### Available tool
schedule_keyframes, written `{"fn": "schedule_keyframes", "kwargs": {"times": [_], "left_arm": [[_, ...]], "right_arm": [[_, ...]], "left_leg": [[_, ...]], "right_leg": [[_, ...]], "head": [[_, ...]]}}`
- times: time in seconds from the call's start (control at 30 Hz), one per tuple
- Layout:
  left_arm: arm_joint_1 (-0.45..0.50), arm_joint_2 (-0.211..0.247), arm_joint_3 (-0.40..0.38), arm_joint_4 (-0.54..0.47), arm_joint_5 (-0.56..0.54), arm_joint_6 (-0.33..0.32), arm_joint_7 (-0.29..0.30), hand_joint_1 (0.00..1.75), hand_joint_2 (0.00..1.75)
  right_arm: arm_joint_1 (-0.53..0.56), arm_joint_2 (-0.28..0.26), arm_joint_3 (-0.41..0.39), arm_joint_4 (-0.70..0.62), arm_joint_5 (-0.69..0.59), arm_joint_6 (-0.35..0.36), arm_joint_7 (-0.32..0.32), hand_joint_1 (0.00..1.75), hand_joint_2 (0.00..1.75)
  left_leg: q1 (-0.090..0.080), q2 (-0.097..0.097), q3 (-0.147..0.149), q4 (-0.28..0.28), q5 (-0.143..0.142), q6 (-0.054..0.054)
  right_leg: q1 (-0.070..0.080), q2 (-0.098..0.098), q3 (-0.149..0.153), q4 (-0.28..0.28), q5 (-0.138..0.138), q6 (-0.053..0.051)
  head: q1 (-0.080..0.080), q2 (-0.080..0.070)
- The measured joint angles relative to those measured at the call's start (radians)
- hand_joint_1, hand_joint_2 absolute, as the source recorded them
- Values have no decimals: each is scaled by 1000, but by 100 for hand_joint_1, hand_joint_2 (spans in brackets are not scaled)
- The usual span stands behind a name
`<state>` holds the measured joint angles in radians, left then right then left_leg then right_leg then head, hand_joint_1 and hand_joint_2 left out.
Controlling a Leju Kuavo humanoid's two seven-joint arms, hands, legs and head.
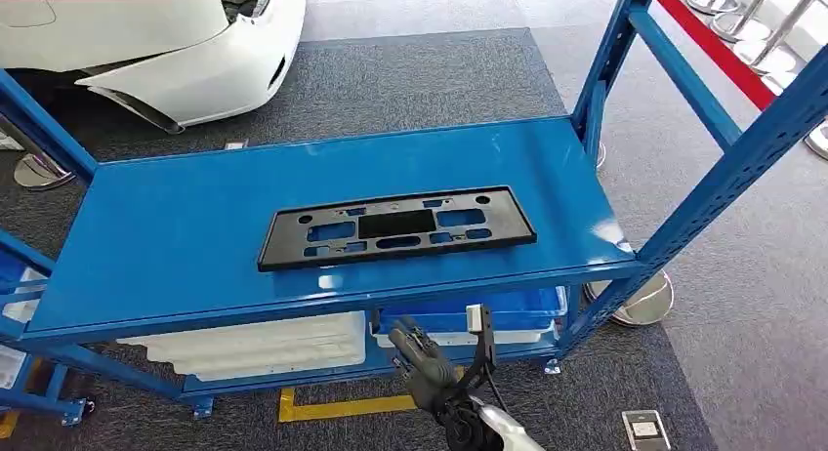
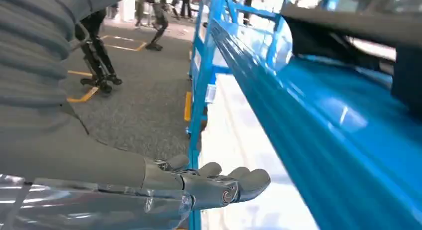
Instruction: Take the parts from the cabinet and place them on the table.
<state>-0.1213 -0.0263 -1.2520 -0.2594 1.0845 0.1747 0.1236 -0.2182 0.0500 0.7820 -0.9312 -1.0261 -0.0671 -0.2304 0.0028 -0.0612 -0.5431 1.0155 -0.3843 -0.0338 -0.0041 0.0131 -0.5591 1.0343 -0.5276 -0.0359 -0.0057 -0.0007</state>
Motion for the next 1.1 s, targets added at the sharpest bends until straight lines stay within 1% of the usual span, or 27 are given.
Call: {"fn": "schedule_keyframes", "kwargs": {"times": [0.1, 0.17, 0.3, 0.4, 0.57, 0.77, 1.1], "left_arm": [[0, 0, -2, 0, 3, 7, 0, 0, 0], [0, 0, -2, 0, 3, 10, 4, 0, 0], [0, 0, -5, 0, -7, 14, 8, 0, 0], [0, 0, -10, 0, -12, 19, 8, 0, 0], [0, 0, -21, -2, -17, 31, 8, 0, 0], [0, 0, -27, -2, -26, 31, 8, 0, 0], [0, 0, -28, -2, -27, 31, 8, 0, 0]], "right_arm": [[-6, 0, 10, 17, -41, -49, -11, 0, 175], [-6, 0, 11, 28, -113, -86, 5, 0, 175], [-3, 3, 11, 65, -295, -100, 53, 0, 175], [0, 7, 11, 89, -374, -109, 73, 0, 175], [2, 18, 11, 128, -394, -153, 71, 0, 175], [2, 26, 11, 145, -394, -148, 46, 0, 175], [2, 31, 11, 159, -395, -148, 45, 0, 175]], "left_leg": [[0, 0, 0, 0, 0, 0], [0, 0, 0, 1, 0, 0], [0, 0, 0, 1, 0, 0], [0, 0, 0, 0, 0, 0], [0, 0, 0, 0, 0, 0], [0, 0, 0, 1, 0, 0], [0, 0, 0, 1, 0, 0]], "right_leg": [[0, 0, 0, 0, 0, 0], [0, 0, 0, 0, 0, 0], [0, 0, 0, 0, 0, 0], [0, 0, 0, 0, 0, 0], [0, 0, 0, 0, 0, 0], [0, 0, 0, 0, 0, 0], [0, 0, 0, 0, 0, 0]], "head": [[0, 0], [0, 0], [-2, 0], [-2, 0], [-2, 0], [-1, 0], [0, 0]]}}
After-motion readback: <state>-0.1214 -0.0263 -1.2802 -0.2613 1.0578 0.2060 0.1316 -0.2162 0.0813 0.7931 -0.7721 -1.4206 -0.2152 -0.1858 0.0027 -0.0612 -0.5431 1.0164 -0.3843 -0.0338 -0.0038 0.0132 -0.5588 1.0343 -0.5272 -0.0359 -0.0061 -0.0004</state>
